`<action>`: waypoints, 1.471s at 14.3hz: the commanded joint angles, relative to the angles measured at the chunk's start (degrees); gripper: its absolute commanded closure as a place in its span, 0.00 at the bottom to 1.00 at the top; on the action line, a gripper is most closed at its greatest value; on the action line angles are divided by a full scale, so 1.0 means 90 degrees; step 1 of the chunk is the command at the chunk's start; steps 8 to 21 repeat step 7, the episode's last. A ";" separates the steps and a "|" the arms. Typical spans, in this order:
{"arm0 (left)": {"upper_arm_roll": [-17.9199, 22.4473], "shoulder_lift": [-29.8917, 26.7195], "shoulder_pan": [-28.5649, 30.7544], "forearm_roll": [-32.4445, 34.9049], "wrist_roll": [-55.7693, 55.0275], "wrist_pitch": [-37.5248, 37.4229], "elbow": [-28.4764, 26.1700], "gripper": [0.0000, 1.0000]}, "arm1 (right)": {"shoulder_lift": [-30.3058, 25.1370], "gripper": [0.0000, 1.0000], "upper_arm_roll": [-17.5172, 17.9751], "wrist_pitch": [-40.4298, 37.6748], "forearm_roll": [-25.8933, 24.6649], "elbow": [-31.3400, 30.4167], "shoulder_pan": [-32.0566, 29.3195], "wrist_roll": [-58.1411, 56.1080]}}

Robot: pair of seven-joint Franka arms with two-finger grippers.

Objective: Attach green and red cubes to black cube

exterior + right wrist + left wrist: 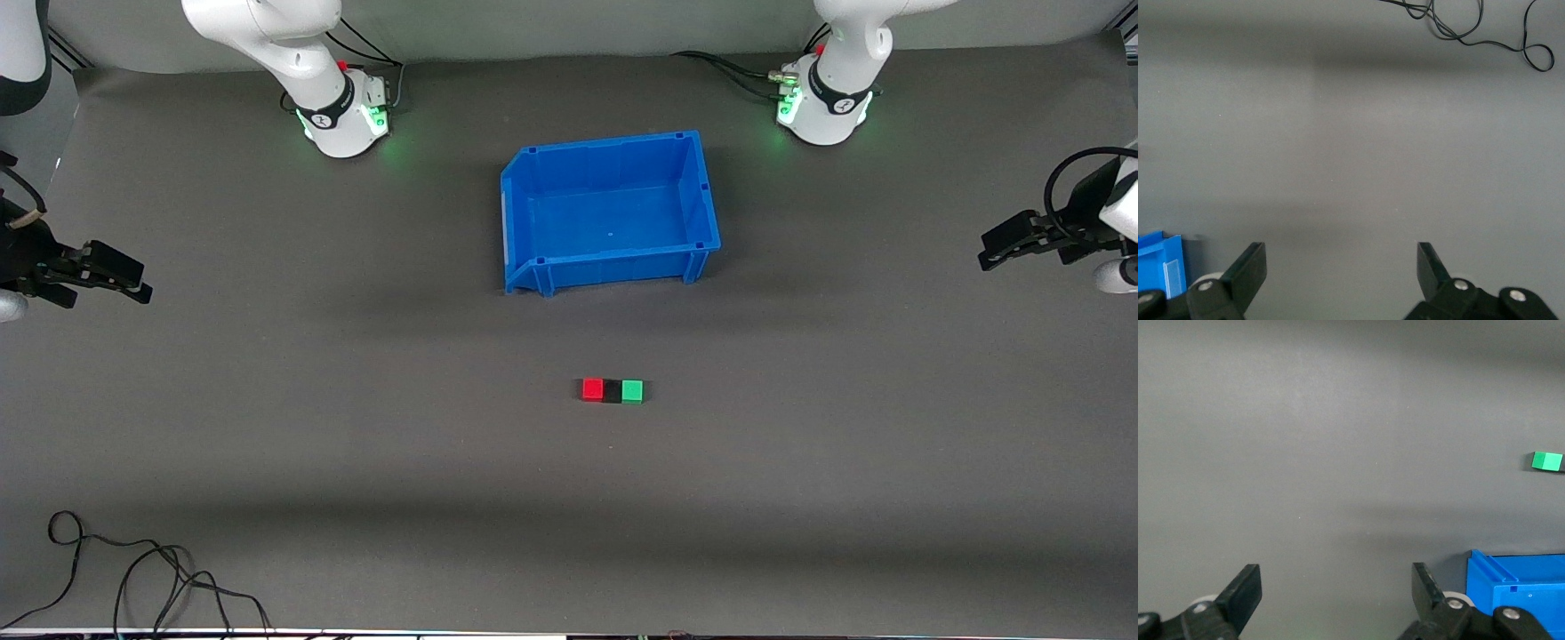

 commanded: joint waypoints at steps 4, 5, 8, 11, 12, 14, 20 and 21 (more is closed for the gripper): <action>0.0002 0.0091 -0.0083 0.0011 0.0103 -0.0007 0.0163 0.00 | -0.0051 0.00 0.0051 -0.0282 -0.0074 0.0077 0.0028 0.0067; 0.0002 0.0091 -0.0064 0.0001 0.0103 0.0002 0.0202 0.00 | -0.0051 0.00 0.0051 -0.0282 -0.0074 0.0077 0.0028 0.0067; 0.0011 0.0159 -0.0045 0.0011 0.0112 0.0119 0.0193 0.00 | -0.0051 0.00 0.0051 -0.0282 -0.0074 0.0067 0.0028 0.0067; 0.0011 0.0159 -0.0045 0.0011 0.0112 0.0119 0.0193 0.00 | -0.0051 0.00 0.0051 -0.0282 -0.0074 0.0067 0.0028 0.0067; 0.0011 0.0159 -0.0045 0.0011 0.0112 0.0119 0.0193 0.00 | -0.0051 0.00 0.0051 -0.0282 -0.0074 0.0067 0.0028 0.0067; 0.0011 0.0159 -0.0045 0.0011 0.0112 0.0119 0.0193 0.00 | -0.0051 0.00 0.0051 -0.0282 -0.0074 0.0067 0.0028 0.0067; 0.0011 0.0159 -0.0045 0.0011 0.0112 0.0119 0.0193 0.00 | -0.0051 0.00 0.0051 -0.0282 -0.0074 0.0067 0.0028 0.0067; 0.0011 0.0159 -0.0045 0.0011 0.0112 0.0119 0.0193 0.00 | -0.0051 0.00 0.0051 -0.0282 -0.0074 0.0067 0.0028 0.0067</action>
